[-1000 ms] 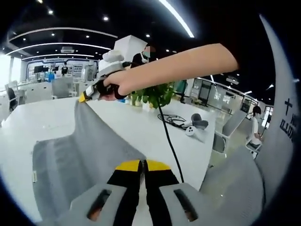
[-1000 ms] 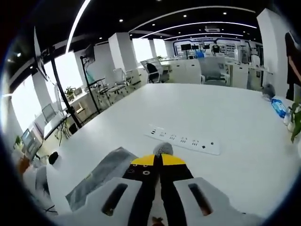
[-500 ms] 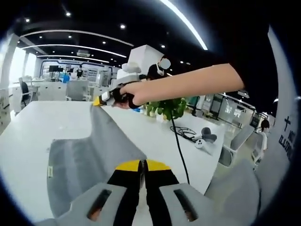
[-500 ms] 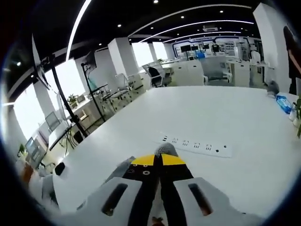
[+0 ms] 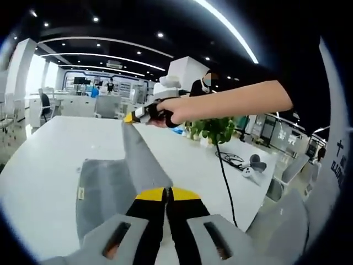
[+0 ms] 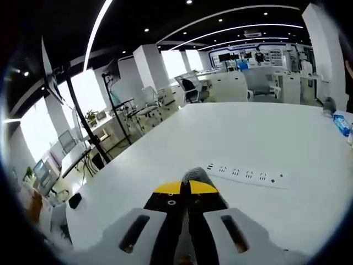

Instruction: Fold the towel on the table until its edges align and the towel forms a compact rectangular stack.

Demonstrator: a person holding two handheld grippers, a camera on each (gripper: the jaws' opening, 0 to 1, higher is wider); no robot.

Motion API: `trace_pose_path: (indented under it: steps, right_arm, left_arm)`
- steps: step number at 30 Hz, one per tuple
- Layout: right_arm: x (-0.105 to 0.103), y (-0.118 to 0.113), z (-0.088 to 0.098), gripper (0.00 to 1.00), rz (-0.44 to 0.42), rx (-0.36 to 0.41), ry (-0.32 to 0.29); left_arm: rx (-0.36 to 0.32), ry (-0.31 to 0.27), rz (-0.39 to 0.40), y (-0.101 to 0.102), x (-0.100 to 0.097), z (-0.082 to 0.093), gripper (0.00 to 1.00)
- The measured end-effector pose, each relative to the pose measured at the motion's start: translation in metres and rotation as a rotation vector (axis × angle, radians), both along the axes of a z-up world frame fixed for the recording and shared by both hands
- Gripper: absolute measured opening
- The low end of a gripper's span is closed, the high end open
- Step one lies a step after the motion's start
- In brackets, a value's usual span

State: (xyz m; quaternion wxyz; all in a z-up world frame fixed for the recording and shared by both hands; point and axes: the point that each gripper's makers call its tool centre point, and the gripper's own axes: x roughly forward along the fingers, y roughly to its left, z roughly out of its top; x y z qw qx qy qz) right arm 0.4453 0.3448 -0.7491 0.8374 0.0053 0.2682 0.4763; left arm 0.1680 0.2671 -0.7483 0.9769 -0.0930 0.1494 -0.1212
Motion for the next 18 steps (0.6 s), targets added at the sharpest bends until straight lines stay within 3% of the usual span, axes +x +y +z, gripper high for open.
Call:
trace_pose_path:
  steps: [10,18]
  right_arm:
    - [-0.012,0.030,-0.014,0.00,0.038,-0.010,0.008]
    - [-0.017,0.052,-0.038,0.00,0.053,-0.033,0.032]
  left_arm:
    - [-0.020,0.019,0.086,0.028,-0.012,-0.011,0.03]
    - [-0.046,0.075,0.176,0.057,-0.023,-0.035,0.03]
